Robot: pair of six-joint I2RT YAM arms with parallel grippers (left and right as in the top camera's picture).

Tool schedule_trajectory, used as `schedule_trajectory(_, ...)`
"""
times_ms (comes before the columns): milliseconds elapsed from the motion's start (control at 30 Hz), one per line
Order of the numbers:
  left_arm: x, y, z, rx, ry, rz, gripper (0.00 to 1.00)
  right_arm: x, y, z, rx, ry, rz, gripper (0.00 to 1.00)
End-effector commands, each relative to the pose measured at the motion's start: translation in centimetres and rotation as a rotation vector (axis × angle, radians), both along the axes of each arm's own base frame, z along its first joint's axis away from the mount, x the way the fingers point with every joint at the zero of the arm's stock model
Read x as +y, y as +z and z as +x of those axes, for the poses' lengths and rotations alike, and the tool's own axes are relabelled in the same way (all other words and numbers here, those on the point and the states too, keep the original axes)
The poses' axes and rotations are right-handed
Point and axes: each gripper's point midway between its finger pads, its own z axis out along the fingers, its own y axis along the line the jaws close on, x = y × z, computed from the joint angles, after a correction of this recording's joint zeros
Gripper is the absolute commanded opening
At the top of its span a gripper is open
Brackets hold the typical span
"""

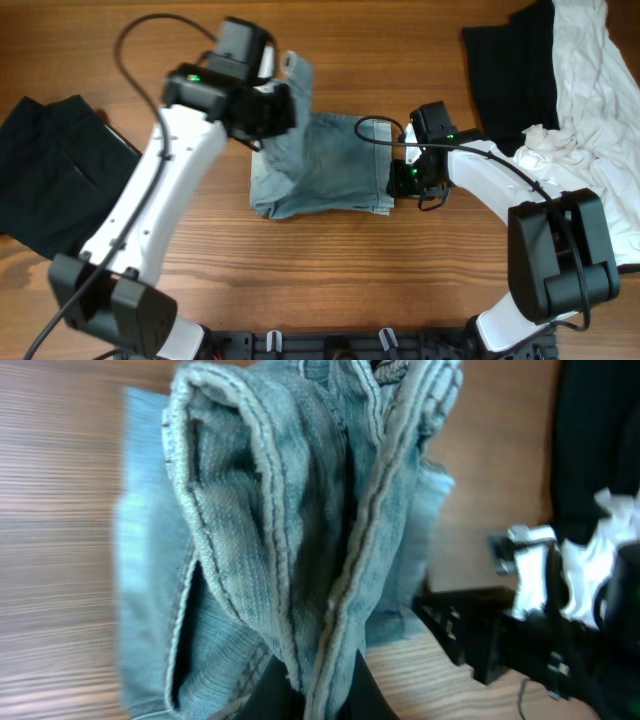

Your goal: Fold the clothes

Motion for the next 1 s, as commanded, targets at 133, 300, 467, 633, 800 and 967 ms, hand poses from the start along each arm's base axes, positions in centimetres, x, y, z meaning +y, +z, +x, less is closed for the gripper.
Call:
schedule_trajectory(133, -8.8, -1.8, -2.2, 0.032, -0.144, -0.050, 0.04, -0.1, -0.7, -0.6, 0.023, -0.002, -0.012, 0.40)
schedule_trajectory(300, -9.9, -0.9, -1.6, -0.064, -0.243, -0.053, 0.48, -1.3, 0.9, 0.3, 0.033, -0.058, -0.037, 0.46)
schedule_trajectory(467, -1.7, -0.2, 4.6, -0.145, -0.040, 0.000, 0.65, -6.9, 8.8, 4.5, -0.089, -0.206, -0.118, 0.49)
schedule_trajectory(633, 5.4, -3.7, 7.8, -0.072, 0.115, 0.039, 0.73, -3.6, 14.1, 5.9, -0.219, -0.096, 0.097, 0.54)
schedule_trajectory(800, 3.7, -10.8, 7.7, 0.086, -0.051, -0.055, 0.80, -1.4, 13.2, 5.0, -0.189, -0.022, 0.121, 0.54)
schedule_trajectory(967, 1.0, -16.8, 6.4, 0.222, -0.160, -0.143, 0.83, -1.4, 13.2, 5.0, -0.191, -0.021, 0.122, 0.55)
